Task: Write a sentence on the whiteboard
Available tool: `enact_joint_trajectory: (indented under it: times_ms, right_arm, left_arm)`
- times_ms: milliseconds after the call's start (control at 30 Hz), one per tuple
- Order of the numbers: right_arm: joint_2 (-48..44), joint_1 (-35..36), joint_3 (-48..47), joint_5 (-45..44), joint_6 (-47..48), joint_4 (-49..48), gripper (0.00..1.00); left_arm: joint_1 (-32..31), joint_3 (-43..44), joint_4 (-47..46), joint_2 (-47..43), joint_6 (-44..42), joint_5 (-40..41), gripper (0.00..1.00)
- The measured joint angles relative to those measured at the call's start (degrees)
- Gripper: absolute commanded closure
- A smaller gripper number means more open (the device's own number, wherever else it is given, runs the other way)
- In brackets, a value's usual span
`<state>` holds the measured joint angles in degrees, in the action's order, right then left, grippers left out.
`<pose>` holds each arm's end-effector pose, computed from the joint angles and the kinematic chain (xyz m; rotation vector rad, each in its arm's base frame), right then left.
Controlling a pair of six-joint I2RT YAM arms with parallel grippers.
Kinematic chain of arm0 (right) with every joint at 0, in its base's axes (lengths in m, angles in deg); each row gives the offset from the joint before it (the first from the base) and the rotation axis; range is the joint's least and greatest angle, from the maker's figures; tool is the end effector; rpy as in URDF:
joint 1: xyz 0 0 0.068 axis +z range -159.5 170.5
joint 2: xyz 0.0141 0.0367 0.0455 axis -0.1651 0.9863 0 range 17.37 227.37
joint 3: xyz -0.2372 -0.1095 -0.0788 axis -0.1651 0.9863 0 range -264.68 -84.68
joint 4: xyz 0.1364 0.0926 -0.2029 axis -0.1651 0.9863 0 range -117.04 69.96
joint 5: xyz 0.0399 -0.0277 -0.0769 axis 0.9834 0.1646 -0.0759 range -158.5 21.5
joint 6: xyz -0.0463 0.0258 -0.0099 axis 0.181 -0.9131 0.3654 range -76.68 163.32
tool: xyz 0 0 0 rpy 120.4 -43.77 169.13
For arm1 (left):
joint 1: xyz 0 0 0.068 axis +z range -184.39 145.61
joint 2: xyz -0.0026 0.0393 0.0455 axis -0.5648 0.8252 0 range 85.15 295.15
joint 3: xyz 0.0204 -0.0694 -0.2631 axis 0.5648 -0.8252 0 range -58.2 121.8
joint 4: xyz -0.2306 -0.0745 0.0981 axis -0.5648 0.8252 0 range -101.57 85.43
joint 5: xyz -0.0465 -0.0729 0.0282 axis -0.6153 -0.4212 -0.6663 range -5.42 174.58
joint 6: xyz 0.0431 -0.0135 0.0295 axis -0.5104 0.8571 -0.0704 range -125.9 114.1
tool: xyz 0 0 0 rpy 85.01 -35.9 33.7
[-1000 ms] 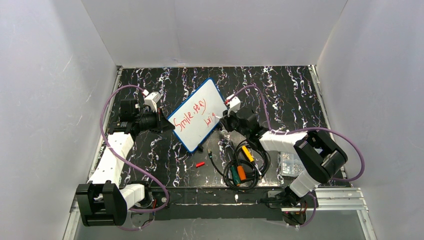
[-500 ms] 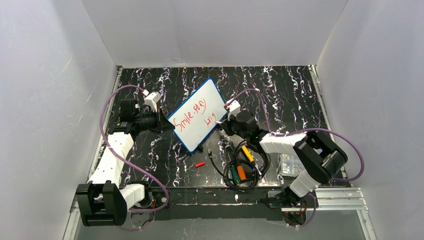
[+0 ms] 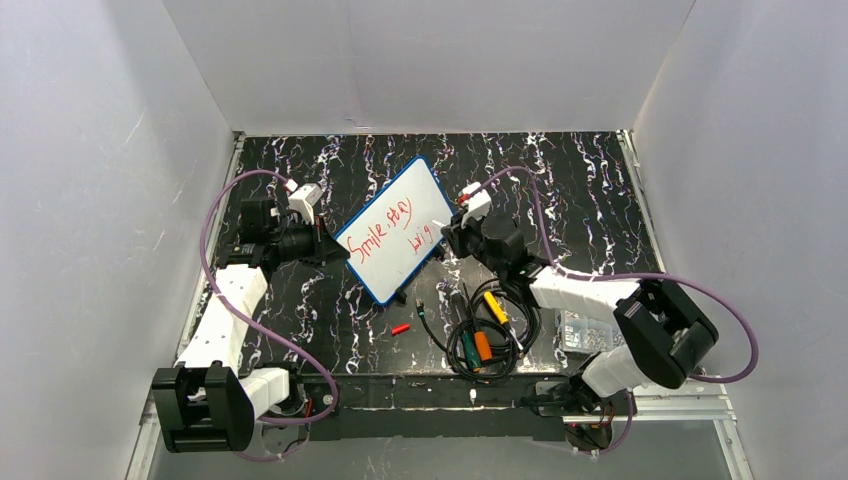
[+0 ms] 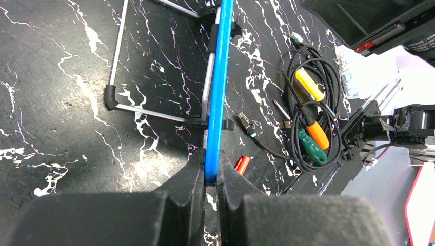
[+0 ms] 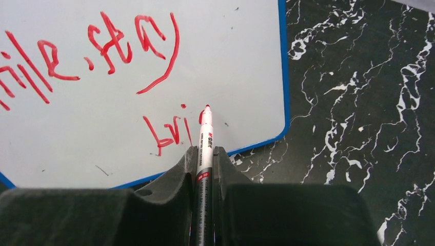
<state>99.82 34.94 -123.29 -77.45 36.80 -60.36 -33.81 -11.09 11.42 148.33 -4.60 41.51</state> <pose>0.2258 0.2137 0.2289 -0.4678 1.7176 0.5098 0.2309 -0.0220 0.2760 0.3647 2.1327 -0.8455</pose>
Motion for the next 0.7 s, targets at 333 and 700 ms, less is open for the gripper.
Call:
enact_joint_trajectory:
  times_ms: [333, 700]
  right_arm:
    - [4.8, 0.0, -4.3, -1.2, 1.4, -1.2, 0.99]
    - [8.2, 0.0, -4.5, -1.2, 2.3, -1.6, 0.99]
  left_arm:
    - [0.0, 0.0, 0.0, 0.0, 0.0, 0.0, 1.00]
    - [0.0, 0.0, 0.0, 0.0, 0.0, 0.0, 1.00]
